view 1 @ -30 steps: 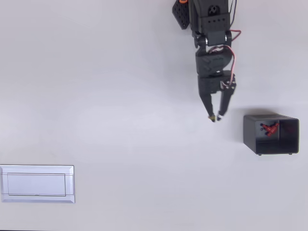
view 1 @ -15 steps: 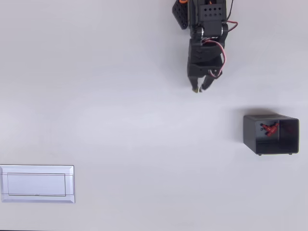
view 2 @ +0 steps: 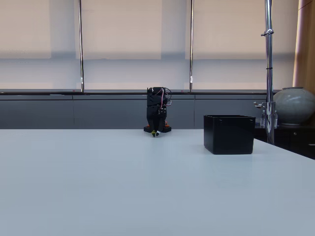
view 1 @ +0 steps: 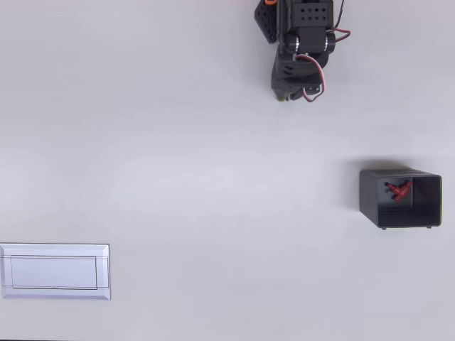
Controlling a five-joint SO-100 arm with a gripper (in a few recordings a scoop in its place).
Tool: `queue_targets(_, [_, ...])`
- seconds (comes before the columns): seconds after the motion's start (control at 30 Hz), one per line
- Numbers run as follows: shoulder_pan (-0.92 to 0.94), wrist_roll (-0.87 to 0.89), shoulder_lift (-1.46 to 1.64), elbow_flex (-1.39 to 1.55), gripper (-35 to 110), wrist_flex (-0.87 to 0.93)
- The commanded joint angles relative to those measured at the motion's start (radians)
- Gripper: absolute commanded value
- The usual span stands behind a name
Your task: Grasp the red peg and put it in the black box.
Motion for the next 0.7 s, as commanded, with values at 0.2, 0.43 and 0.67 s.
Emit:
queue_targets(0.2, [0.006, 0.035, -0.052, 0.009, 0, 0.072])
queue_targets(0.43, [0.006, 0.035, -0.052, 0.009, 0, 0.072])
queue_targets(0.67, [0.006, 0.035, -0.052, 0.009, 0, 0.072])
